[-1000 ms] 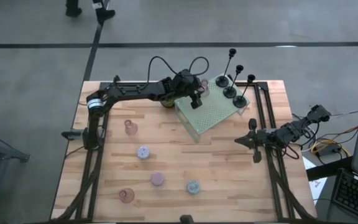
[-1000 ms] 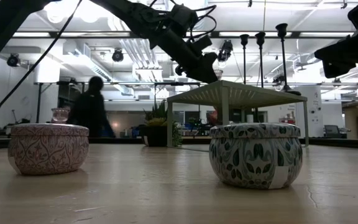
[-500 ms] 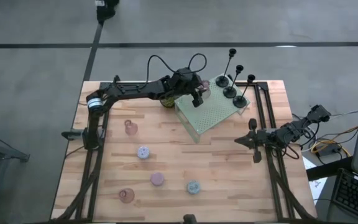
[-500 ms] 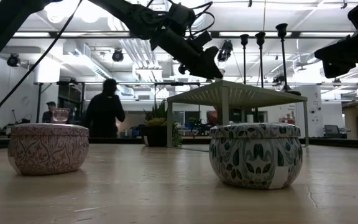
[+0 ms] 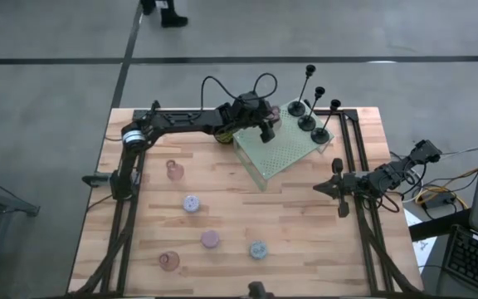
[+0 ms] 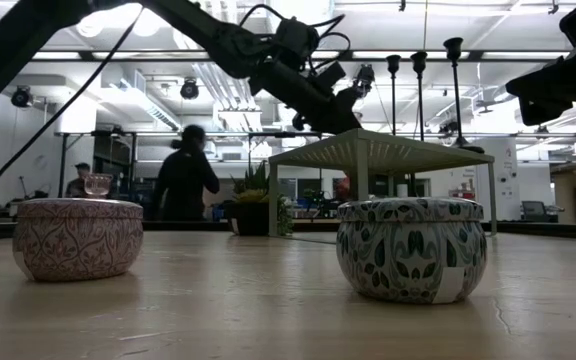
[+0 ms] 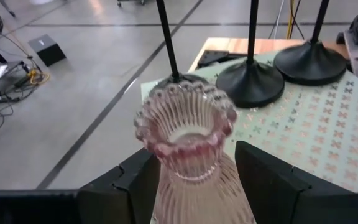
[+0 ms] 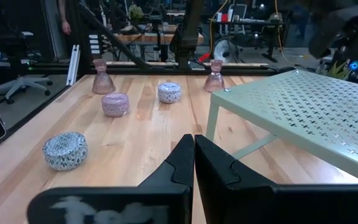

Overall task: Pick & Place candle stick holders
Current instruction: Put the right pink candle holder on the shelf

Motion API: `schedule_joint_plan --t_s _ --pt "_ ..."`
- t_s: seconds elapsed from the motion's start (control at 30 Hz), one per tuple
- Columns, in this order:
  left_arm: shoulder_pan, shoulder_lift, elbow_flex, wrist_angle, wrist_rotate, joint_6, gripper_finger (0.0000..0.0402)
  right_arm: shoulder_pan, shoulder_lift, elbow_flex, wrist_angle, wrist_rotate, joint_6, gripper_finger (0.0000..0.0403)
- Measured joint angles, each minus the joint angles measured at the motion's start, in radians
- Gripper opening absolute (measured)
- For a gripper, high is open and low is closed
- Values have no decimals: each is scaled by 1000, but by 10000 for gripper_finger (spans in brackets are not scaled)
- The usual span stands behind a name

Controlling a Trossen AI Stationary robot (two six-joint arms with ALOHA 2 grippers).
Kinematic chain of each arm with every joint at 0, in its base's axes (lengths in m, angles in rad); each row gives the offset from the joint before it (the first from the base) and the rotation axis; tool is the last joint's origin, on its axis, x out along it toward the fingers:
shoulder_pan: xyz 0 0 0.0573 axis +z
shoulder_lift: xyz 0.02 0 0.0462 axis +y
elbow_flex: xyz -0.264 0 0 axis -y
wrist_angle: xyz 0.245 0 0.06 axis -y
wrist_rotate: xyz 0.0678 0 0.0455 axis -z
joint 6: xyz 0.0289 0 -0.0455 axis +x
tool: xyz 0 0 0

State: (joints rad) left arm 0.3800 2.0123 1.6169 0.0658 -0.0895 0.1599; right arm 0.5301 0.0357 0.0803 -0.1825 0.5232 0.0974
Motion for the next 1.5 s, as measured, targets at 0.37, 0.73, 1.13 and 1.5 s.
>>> schedule_joint_plan --t_s 0.37,0.73,1.13,1.5 --pt "6 7 0 63 1 -9 209 0 0 0 0 0 3 8" --pt "6 7 0 108 20 -13 209 0 0 0 0 0 2 8" --pt "7 4 -1 64 19 -73 209 0 0 0 0 0 0 8" --pt "7 -33 -2 -67 20 -57 209 0 0 0 1 0 4 8"
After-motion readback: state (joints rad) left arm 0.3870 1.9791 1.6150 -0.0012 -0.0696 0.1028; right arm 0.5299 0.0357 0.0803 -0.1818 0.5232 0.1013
